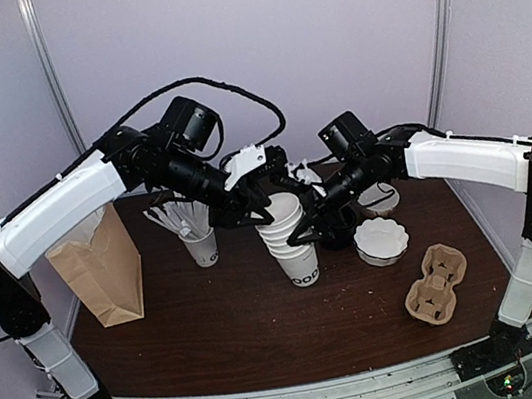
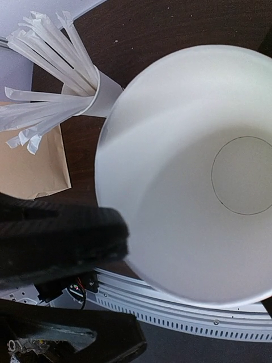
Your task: Pack the takeout coffee
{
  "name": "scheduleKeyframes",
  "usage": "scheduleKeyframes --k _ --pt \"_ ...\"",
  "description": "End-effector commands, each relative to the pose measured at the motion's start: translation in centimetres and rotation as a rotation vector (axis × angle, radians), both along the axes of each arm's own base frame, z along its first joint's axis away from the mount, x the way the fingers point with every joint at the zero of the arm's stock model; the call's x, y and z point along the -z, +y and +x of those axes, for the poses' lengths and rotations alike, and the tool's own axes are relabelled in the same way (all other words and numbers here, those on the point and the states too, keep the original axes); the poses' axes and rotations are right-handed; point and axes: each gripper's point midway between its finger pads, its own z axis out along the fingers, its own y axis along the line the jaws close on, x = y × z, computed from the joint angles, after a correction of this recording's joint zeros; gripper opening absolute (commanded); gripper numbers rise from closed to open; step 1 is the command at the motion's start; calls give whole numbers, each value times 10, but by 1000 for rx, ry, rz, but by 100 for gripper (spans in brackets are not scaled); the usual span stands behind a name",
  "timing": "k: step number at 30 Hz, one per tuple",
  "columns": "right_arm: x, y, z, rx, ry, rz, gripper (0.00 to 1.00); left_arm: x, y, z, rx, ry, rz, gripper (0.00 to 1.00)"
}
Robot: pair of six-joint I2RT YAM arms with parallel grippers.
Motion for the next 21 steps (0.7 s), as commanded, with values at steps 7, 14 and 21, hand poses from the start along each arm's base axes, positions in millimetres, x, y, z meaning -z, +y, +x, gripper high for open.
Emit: scheduleKeyframes --k 7,14,21 --pt "-19 0 -5 13 -16 33 77 11 -10 -19 80 49 8 41" --pt "-25 0 -6 13 -25 40 77 20 -12 -6 42 19 43 31" --pt "-24 -1 -6 21 -19 41 77 29 -16 -9 61 24 56 23"
